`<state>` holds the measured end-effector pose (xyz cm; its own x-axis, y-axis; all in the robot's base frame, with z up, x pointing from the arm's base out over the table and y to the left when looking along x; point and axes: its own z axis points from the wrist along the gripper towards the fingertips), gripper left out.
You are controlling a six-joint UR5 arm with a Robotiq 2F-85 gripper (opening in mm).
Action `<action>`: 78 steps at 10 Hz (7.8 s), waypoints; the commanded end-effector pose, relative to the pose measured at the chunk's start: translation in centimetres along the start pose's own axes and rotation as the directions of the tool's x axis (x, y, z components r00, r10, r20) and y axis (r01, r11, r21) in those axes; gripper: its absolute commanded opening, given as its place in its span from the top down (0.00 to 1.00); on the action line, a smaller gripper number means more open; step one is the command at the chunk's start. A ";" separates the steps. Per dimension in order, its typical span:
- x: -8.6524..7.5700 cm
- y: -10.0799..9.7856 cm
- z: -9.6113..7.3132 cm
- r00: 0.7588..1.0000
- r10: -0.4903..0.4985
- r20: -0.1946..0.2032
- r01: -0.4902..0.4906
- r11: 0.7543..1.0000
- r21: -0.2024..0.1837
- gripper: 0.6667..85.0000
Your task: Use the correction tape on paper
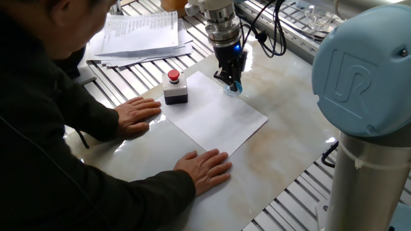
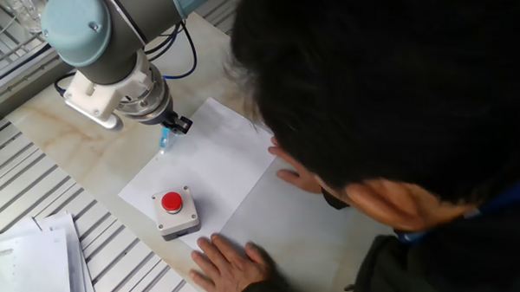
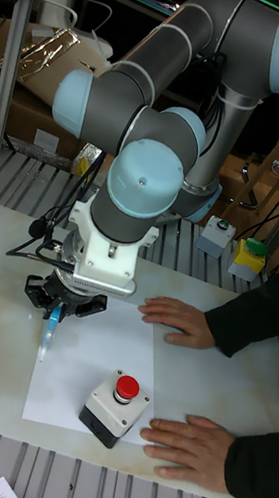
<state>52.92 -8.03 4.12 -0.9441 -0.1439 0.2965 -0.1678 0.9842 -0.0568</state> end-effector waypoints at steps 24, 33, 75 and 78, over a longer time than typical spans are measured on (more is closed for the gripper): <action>2.2 0.3 -0.8 0.998 0.007 -0.056 -0.008 1.000 -0.016 0.99; -2.5 -0.6 -1.6 0.994 -0.043 0.104 0.041 0.999 0.026 0.99; -6.2 1.8 -2.4 0.973 -0.045 0.226 0.054 0.998 -0.037 0.99; -7.1 1.8 -2.3 0.979 -0.043 0.201 0.048 0.999 -0.020 0.99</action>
<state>59.35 -5.27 4.25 -0.9740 -0.2067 0.0931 -0.2097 0.9775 -0.0232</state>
